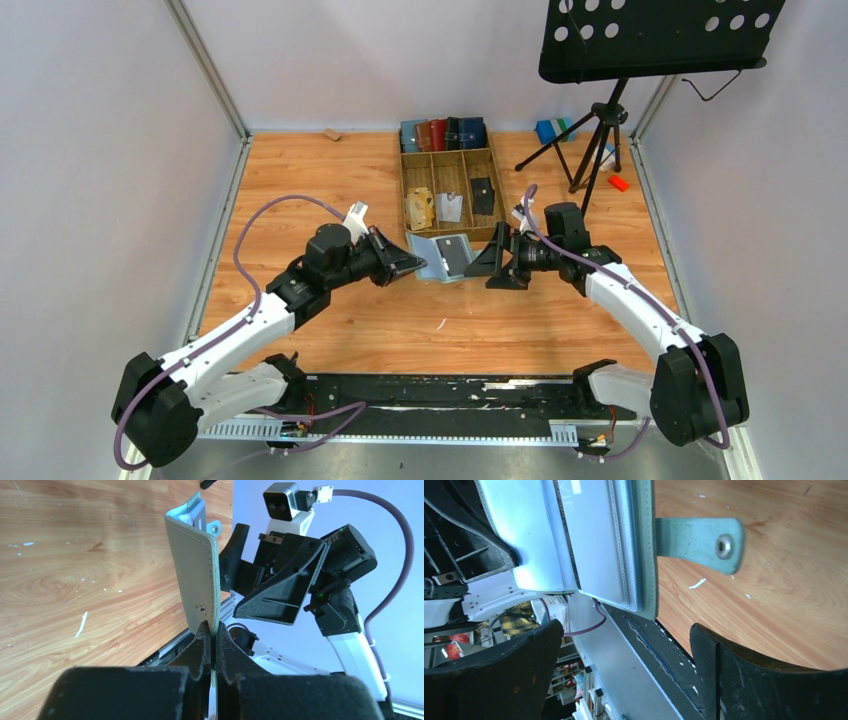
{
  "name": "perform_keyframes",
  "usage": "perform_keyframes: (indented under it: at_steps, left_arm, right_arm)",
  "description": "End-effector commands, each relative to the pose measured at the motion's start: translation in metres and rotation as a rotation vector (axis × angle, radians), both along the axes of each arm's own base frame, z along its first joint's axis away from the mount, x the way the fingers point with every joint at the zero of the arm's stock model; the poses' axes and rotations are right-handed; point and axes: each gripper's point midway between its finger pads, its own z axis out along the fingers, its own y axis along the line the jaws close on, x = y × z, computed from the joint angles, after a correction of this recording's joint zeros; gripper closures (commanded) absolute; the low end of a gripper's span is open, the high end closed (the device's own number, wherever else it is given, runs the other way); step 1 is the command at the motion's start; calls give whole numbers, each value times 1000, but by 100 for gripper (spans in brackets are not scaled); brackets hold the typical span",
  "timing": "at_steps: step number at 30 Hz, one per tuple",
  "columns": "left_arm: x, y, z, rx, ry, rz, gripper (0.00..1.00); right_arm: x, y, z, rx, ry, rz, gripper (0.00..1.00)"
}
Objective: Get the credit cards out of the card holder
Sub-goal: Remove the credit card from the card holder.
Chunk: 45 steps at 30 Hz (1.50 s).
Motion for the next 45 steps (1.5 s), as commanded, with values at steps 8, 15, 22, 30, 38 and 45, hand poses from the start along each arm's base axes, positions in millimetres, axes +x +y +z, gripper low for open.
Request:
perform_keyframes:
  at_steps: [8, 15, 22, 30, 38, 45]
  left_arm:
    - [-1, -9, 44, -150, -66, -33, 100]
    - [-5, -10, 49, -186, -74, -50, 100]
    - [-8, -12, 48, -200, -75, -73, 100]
    - [-9, -4, 31, -121, -48, -42, 96]
    - [-19, 42, -41, 323, 145, 39, 69]
    - [-9, 24, 12, 212, -34, -20, 65]
  right_arm:
    - [9, 13, 43, 201, -49, -3, 6]
    - [14, 15, 55, 254, -44, -5, 25]
    - [21, 18, 62, 298, -43, -7, 45]
    - [21, 16, 57, 269, -41, -11, 99]
    - [25, 10, 50, 172, -88, -24, 100]
    - [33, 0, 40, -10, -199, -41, 100]
